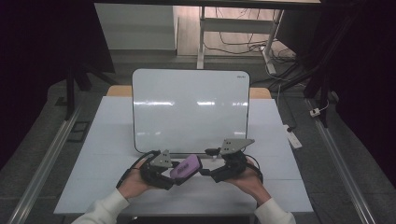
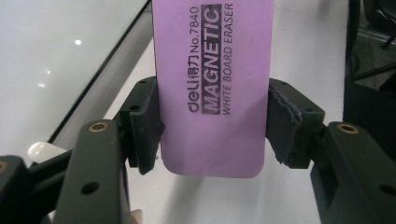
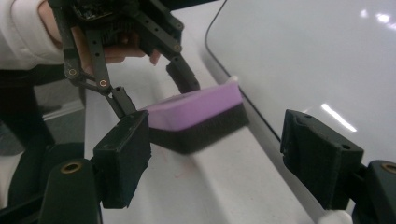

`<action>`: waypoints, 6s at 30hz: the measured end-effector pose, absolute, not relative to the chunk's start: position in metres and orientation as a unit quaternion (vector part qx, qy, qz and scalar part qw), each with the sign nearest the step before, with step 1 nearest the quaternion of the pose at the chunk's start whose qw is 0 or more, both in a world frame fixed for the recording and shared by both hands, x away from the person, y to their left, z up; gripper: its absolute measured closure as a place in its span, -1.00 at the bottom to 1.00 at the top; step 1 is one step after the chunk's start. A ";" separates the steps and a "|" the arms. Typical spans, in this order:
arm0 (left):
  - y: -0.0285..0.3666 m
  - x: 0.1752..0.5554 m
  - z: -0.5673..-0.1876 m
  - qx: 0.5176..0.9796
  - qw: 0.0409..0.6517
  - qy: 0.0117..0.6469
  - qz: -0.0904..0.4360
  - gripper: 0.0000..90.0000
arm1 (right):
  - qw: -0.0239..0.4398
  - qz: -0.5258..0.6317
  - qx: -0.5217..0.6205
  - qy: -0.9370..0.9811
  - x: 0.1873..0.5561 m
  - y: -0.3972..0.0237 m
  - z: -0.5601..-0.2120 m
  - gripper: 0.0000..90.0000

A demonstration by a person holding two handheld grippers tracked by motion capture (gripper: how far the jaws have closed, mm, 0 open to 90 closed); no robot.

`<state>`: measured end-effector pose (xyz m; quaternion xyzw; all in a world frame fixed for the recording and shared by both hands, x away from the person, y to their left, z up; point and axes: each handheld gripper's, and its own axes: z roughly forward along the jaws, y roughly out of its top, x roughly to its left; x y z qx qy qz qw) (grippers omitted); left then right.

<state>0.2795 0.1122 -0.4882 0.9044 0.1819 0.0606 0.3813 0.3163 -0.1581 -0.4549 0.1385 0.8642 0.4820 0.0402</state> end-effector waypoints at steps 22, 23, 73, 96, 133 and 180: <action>0.109 0.275 -0.487 0.906 0.390 0.156 0.057 -0.11 | -0.046 0.463 0.117 0.877 0.322 -0.146 -0.464 -0.17; 0.110 0.275 -0.486 0.904 0.391 0.160 0.065 -0.13 | -0.044 0.465 0.123 0.876 0.322 -0.147 -0.463 -0.16; 0.083 0.254 -0.482 0.868 0.348 0.208 0.286 0.42 | -0.087 0.552 0.305 0.771 0.329 -0.154 -0.471 -0.25; 0.147 0.269 -0.449 0.797 0.448 0.316 0.251 0.42 | 0.122 0.524 0.309 0.784 0.306 -0.238 -0.484 -0.35; 0.212 0.352 -0.379 0.706 0.445 0.468 0.290 0.41 | 0.193 0.458 0.325 0.804 0.291 -0.275 -0.500 -0.34; 0.208 0.346 -0.384 0.730 0.438 0.449 0.272 -0.15 | 0.195 0.460 0.323 0.804 0.291 -0.277 -0.500 -0.34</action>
